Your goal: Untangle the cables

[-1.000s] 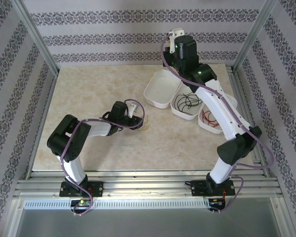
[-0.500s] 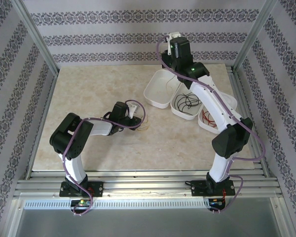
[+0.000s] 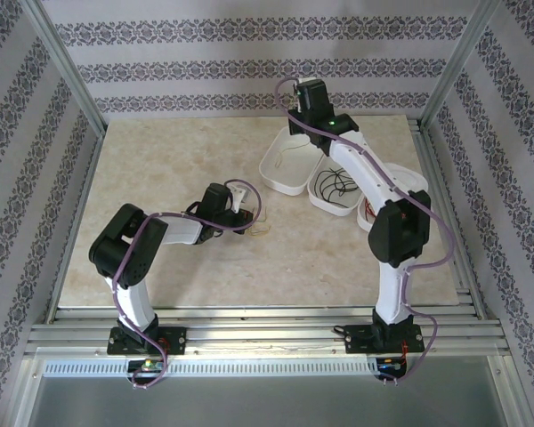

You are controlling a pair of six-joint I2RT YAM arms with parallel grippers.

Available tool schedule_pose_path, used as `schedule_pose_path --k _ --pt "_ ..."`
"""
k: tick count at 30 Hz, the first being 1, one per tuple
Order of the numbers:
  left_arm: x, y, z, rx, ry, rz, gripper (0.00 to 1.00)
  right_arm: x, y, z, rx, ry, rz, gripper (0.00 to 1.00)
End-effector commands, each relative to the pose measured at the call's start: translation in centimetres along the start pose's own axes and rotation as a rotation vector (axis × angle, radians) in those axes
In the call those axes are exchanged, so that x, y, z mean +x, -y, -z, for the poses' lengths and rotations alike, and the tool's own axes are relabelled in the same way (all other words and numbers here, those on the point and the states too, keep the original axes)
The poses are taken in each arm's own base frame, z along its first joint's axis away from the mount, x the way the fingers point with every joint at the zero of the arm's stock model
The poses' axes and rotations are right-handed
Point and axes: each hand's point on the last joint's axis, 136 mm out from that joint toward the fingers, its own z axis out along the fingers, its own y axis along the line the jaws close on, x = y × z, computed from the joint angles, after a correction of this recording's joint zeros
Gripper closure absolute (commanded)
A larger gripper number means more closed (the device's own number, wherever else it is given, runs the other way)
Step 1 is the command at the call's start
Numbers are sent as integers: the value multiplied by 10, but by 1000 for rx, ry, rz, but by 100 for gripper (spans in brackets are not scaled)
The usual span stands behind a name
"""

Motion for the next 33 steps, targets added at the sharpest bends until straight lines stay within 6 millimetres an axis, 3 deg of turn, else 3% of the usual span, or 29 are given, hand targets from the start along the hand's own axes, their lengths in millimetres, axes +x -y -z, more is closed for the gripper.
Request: schedule_pose_path --k 1,12,20,33 --pt "-21 18 16 31 75 -12 100 14 -5 -12 -29 -64 -28 100" --pt "-42 32 61 18 162 -42 100 70 -32 -58 -181 -253 -149 100" --pt "-53 41 83 25 212 -49 100 109 -29 -93 -162 -377 -201 100" --pt "-81 56 115 37 320 -75 100 160 -33 -120 -144 -504 -187 100"
